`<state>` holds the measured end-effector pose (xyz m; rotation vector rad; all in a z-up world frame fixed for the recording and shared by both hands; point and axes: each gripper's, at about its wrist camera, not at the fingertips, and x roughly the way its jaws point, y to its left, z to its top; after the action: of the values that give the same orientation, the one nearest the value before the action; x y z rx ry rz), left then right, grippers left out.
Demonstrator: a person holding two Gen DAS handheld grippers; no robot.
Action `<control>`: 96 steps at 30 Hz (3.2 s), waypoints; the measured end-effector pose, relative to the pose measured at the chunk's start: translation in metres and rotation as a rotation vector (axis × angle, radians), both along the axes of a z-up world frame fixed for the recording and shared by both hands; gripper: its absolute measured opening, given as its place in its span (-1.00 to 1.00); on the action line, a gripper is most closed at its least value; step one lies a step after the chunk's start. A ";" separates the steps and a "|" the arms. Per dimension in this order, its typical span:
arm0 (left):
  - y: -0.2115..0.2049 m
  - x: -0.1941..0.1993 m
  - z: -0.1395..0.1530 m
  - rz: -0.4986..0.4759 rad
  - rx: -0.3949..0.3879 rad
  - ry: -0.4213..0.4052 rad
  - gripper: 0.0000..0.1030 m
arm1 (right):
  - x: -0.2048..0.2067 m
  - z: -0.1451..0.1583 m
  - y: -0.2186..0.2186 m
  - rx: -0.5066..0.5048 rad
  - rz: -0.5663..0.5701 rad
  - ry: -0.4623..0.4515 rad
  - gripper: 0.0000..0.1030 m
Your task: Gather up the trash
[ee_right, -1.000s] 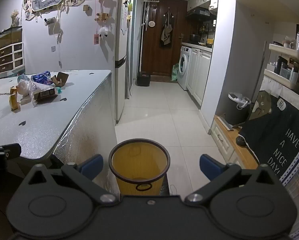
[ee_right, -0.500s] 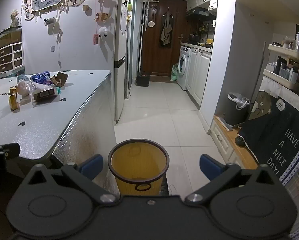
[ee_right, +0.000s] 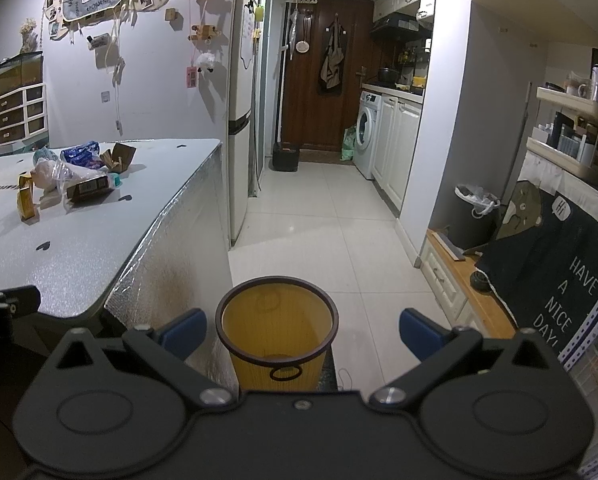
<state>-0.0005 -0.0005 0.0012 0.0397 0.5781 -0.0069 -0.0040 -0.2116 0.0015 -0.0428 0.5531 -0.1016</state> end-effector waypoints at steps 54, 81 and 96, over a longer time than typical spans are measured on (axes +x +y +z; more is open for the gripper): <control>0.002 0.001 -0.001 0.000 0.002 -0.003 1.00 | 0.001 0.002 0.001 -0.005 0.001 0.003 1.00; 0.001 0.028 0.014 -0.019 -0.013 -0.045 1.00 | 0.025 0.011 0.008 -0.031 0.001 -0.039 1.00; 0.040 0.104 0.032 0.070 -0.036 -0.075 1.00 | 0.114 0.031 0.046 -0.028 0.105 -0.074 1.00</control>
<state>0.1030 0.0393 0.0334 -0.0153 0.5040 0.0518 0.1105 -0.1656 0.0321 -0.0948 0.4747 -0.0088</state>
